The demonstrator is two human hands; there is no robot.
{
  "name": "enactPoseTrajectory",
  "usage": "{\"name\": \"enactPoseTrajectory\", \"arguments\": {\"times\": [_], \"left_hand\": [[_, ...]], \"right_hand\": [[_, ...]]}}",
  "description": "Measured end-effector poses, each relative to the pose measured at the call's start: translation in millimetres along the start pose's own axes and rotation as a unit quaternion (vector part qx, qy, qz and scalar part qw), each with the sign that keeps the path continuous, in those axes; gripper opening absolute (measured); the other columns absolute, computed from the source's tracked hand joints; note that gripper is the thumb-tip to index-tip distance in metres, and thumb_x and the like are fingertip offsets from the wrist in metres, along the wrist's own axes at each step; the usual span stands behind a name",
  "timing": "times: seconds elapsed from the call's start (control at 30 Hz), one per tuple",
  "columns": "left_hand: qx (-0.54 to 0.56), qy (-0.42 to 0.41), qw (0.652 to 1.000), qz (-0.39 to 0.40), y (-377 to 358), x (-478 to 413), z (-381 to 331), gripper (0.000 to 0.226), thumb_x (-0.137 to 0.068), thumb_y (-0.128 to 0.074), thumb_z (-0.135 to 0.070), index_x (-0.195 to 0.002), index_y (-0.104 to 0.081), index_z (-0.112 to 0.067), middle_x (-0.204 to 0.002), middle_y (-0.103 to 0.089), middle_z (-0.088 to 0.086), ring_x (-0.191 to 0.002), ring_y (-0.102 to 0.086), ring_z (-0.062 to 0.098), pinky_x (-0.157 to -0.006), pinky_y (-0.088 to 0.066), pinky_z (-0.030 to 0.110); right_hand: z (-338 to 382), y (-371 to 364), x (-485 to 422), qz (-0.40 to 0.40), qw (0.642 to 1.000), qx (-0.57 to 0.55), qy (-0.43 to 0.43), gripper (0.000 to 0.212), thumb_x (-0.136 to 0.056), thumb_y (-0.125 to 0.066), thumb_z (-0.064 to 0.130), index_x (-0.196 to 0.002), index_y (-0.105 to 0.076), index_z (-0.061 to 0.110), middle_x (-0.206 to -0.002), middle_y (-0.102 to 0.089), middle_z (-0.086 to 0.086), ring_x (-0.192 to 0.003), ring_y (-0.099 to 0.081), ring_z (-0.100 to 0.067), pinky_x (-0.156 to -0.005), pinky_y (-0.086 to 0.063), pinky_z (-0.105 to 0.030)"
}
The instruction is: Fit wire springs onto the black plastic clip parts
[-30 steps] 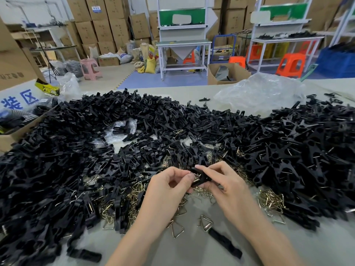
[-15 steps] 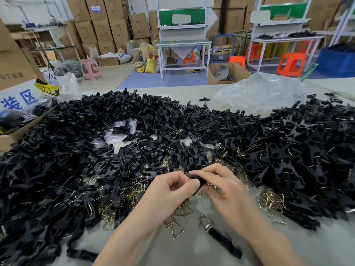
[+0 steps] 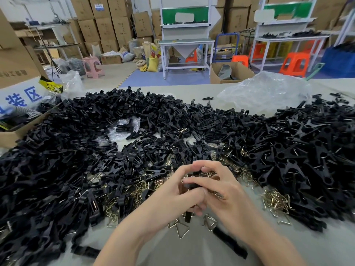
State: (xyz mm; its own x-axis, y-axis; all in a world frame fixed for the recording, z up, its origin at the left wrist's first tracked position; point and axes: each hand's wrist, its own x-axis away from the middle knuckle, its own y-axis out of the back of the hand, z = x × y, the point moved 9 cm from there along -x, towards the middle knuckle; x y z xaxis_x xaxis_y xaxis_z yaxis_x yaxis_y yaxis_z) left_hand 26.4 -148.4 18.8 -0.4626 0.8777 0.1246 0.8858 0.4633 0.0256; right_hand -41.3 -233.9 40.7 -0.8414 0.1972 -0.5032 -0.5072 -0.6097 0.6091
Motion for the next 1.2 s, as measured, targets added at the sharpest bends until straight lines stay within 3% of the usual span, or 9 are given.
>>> {"name": "enactPoseTrajectory", "arguments": {"times": [0.1, 0.23, 0.43, 0.57, 0.67, 0.8, 0.87, 0.97, 1.2], "left_hand": [[0.035, -0.001, 0.999, 0.021, -6.3, 4.6, -6.7, 0.054, -0.09, -0.065, -0.017, -0.138, -0.047, -0.034, -0.097, -0.074, 0.006, -0.087, -0.069, 0.02, -0.081, -0.058, 0.033], [0.077, 0.012, 0.997, 0.029, -13.8, 5.5, -6.9, 0.053, -0.088, -0.067, -0.018, -0.136, -0.047, -0.029, -0.105, -0.074, 0.003, -0.094, -0.072, 0.019, -0.079, -0.059, 0.035], [0.073, 0.009, 0.996, 0.04, -15.5, 3.1, -4.4, 0.049, -0.083, -0.07, -0.023, -0.127, -0.049, -0.019, -0.097, -0.075, 0.002, -0.089, -0.071, 0.021, -0.081, -0.059, 0.038], [0.061, 0.0, 0.997, 0.037, -17.1, -0.2, -2.8, 0.023, -0.084, -0.071, -0.024, -0.107, -0.064, -0.024, -0.098, -0.073, 0.004, -0.088, -0.071, 0.021, -0.078, -0.059, 0.036], [0.029, -0.022, 0.999, 0.026, -13.5, 0.2, -7.4, 0.013, -0.088, -0.068, -0.021, -0.1, -0.071, -0.027, -0.098, -0.075, 0.002, -0.089, -0.072, 0.018, -0.076, -0.059, 0.03], [0.02, -0.033, 0.999, -0.009, -6.7, 0.7, -8.2, 0.011, -0.091, -0.068, -0.02, -0.098, -0.074, -0.025, -0.094, -0.078, 0.008, -0.091, -0.074, 0.019, -0.076, -0.058, 0.028], [0.066, -0.02, 0.998, -0.013, -5.7, -0.3, -5.4, 0.016, -0.089, -0.068, -0.02, -0.103, -0.071, -0.013, -0.091, -0.076, 0.015, -0.086, -0.073, 0.022, -0.076, -0.059, 0.033], [0.124, -0.001, 0.992, -0.017, -5.4, -0.4, -4.7, 0.018, -0.088, -0.068, -0.019, -0.102, -0.068, -0.009, -0.089, -0.074, 0.021, -0.077, -0.072, 0.021, -0.071, -0.058, 0.031], [0.129, 0.005, 0.991, -0.017, -7.6, -0.2, -4.6, 0.014, -0.089, -0.067, -0.021, -0.099, -0.068, -0.011, -0.091, -0.074, 0.02, -0.081, -0.072, 0.021, -0.071, -0.057, 0.029]], "right_hand": [[4.9, 1.1, 1.1, 0.0, 1.0, 0.008, 0.01, 0.053, -0.092, -0.072, 0.016, -0.125, -0.062, 0.055, -0.147, -0.042, 0.025, -0.134, -0.037, -0.012, -0.101, -0.032, -0.007], [6.4, 1.2, 2.4, -0.001, 0.999, 0.032, 0.019, 0.065, -0.088, -0.076, 0.005, -0.127, -0.062, 0.055, -0.149, -0.04, 0.026, -0.132, -0.035, -0.007, -0.103, -0.03, -0.006], [9.7, 4.6, 1.4, -0.006, 0.999, 0.045, 0.005, 0.061, -0.09, -0.071, 0.008, -0.127, -0.062, 0.055, -0.145, -0.038, 0.032, -0.132, -0.033, -0.008, -0.103, -0.045, -0.032], [11.6, 3.2, 1.3, 0.021, 0.999, 0.031, 0.006, 0.047, -0.092, -0.061, 0.018, -0.128, -0.065, 0.049, -0.146, -0.04, 0.028, -0.131, -0.035, -0.009, -0.106, -0.044, -0.038], [9.8, 0.1, 1.1, 0.039, 0.999, 0.012, -0.011, 0.043, -0.092, -0.052, 0.035, -0.13, -0.062, 0.051, -0.142, -0.043, 0.03, -0.129, -0.039, -0.005, -0.105, -0.045, -0.03], [0.2, -12.2, 3.7, 0.072, 0.995, -0.05, -0.038, 0.073, -0.087, -0.068, 0.02, -0.147, -0.041, 0.053, -0.139, -0.048, 0.028, -0.13, -0.05, -0.009, -0.104, -0.049, -0.034], [-5.1, -15.1, 4.4, 0.075, 0.989, -0.112, -0.063, 0.081, -0.087, -0.079, 0.035, -0.149, -0.032, 0.057, -0.135, -0.055, 0.028, -0.128, -0.055, -0.004, -0.103, -0.05, -0.032], [-9.4, -13.1, 3.2, 0.061, 0.985, -0.138, -0.088, 0.081, -0.078, -0.075, 0.062, -0.146, -0.031, 0.063, -0.132, -0.059, 0.03, -0.124, -0.057, 0.006, -0.1, -0.047, -0.021], [-8.9, -10.4, 3.6, 0.049, 0.985, -0.142, -0.081, 0.072, -0.082, -0.083, 0.029, -0.139, -0.047, 0.055, -0.129, -0.062, 0.026, -0.12, -0.059, 0.003, -0.093, -0.046, -0.008]]}}
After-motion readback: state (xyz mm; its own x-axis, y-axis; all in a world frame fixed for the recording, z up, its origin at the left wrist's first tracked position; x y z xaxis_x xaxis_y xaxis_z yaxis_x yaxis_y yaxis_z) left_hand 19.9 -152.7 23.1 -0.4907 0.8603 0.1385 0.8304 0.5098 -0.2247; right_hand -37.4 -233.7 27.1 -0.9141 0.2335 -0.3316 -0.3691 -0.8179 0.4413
